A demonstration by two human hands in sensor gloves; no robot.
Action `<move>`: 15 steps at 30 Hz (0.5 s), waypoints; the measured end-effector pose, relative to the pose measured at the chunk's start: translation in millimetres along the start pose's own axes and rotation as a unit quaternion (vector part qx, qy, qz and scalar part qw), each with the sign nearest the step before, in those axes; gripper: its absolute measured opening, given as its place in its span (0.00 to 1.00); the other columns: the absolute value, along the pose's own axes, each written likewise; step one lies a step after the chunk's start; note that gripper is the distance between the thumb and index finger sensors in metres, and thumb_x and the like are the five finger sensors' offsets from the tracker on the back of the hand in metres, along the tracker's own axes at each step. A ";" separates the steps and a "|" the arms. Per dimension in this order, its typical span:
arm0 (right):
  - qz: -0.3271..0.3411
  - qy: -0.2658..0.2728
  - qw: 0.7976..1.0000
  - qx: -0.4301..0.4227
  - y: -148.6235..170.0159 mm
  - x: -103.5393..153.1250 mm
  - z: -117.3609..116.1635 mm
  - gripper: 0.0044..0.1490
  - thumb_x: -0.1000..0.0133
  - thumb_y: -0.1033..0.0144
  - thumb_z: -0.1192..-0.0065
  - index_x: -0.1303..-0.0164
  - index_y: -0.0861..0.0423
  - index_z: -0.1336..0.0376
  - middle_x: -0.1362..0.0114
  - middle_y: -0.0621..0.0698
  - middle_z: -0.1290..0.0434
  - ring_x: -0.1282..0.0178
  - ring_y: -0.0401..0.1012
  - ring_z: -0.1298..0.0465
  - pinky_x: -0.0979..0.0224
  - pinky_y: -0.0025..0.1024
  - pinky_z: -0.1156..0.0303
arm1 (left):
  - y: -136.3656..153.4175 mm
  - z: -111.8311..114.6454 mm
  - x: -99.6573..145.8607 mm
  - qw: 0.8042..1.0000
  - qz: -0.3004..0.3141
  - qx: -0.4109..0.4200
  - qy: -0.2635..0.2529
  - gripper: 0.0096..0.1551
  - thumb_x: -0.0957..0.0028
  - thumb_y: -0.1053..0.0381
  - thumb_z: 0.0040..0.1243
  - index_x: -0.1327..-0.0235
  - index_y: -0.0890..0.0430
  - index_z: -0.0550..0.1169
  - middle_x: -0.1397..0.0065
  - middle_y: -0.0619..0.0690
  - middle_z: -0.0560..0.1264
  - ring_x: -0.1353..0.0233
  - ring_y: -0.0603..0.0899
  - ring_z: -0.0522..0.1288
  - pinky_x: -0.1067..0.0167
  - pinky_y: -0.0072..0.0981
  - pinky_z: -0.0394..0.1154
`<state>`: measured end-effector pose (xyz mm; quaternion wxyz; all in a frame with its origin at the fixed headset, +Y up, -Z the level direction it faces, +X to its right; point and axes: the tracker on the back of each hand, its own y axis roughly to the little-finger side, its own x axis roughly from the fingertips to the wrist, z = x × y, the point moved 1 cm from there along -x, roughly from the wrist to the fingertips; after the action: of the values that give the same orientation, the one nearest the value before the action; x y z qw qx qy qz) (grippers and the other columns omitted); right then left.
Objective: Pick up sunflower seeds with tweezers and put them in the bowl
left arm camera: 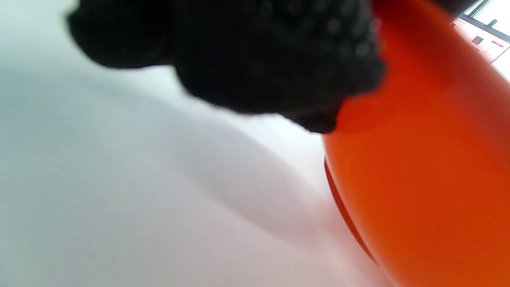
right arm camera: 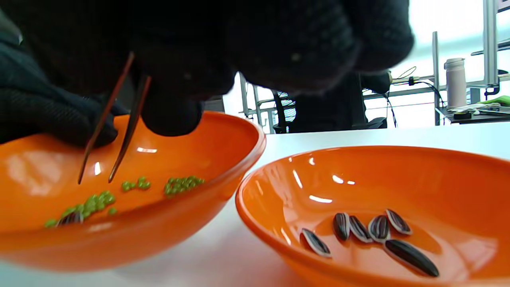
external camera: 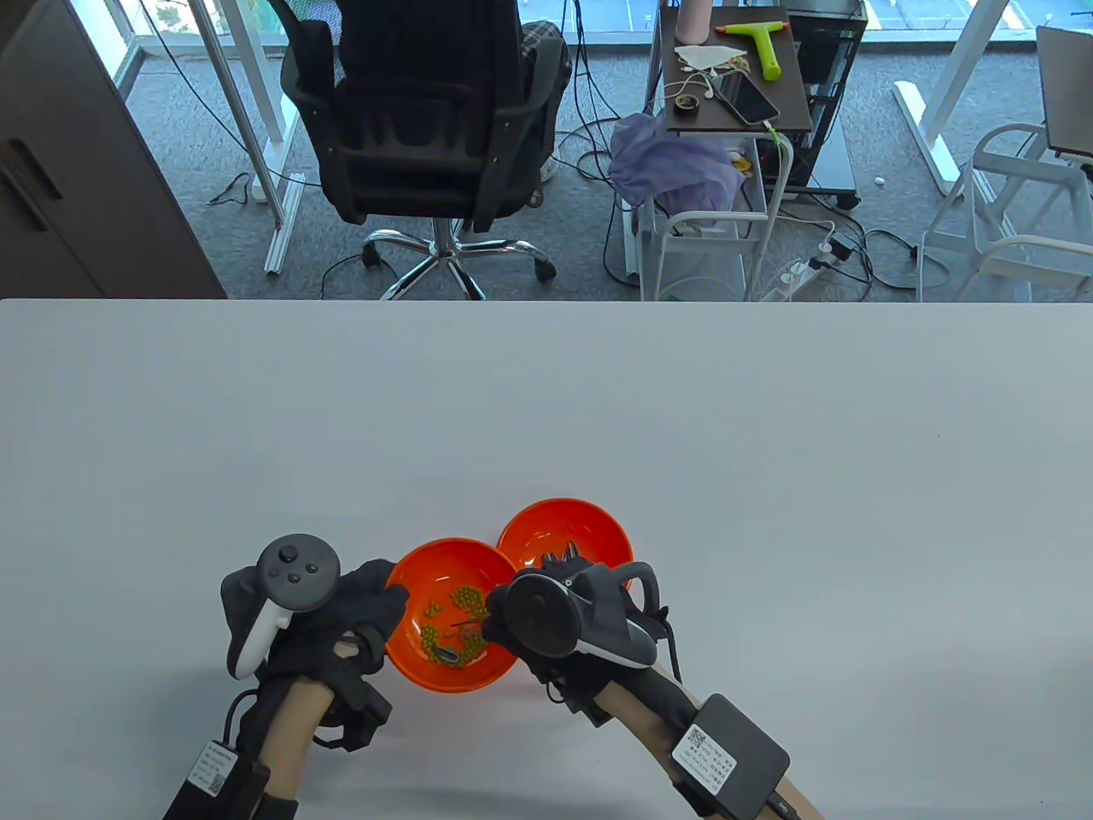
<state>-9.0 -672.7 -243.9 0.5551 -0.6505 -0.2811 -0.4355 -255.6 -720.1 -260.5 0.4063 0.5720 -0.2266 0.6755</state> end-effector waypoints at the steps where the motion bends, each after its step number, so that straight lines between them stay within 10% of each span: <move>1: 0.002 -0.006 1.000 0.002 -1.9 0.0 -2.4 0.25 0.63 0.45 0.25 0.63 0.46 0.15 0.69 0.36 0.16 0.72 0.37 0.18 0.52 0.37 0.18 | 0.0 -0.1 0.0 1.000 0.000 0.000 0.000 0.26 0.51 0.46 0.64 0.43 0.56 0.82 0.70 0.50 0.88 0.81 0.48 0.85 0.70 0.41 0.86; 15: 0.017 -0.020 1.000 0.017 -10.1 1.2 -10.8 0.25 0.63 0.45 0.25 0.64 0.46 0.15 0.69 0.36 0.16 0.72 0.37 0.18 0.52 0.38 0.18 | 0.0 -0.4 0.0 1.000 0.001 -0.001 -0.001 0.26 0.51 0.46 0.64 0.43 0.56 0.82 0.70 0.50 0.88 0.81 0.48 0.85 0.70 0.41 0.86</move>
<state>-19.8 -681.0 -238.0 0.5676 -0.6540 -0.2886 -0.4083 -255.8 -719.8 -260.5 0.4057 0.5722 -0.2282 0.6752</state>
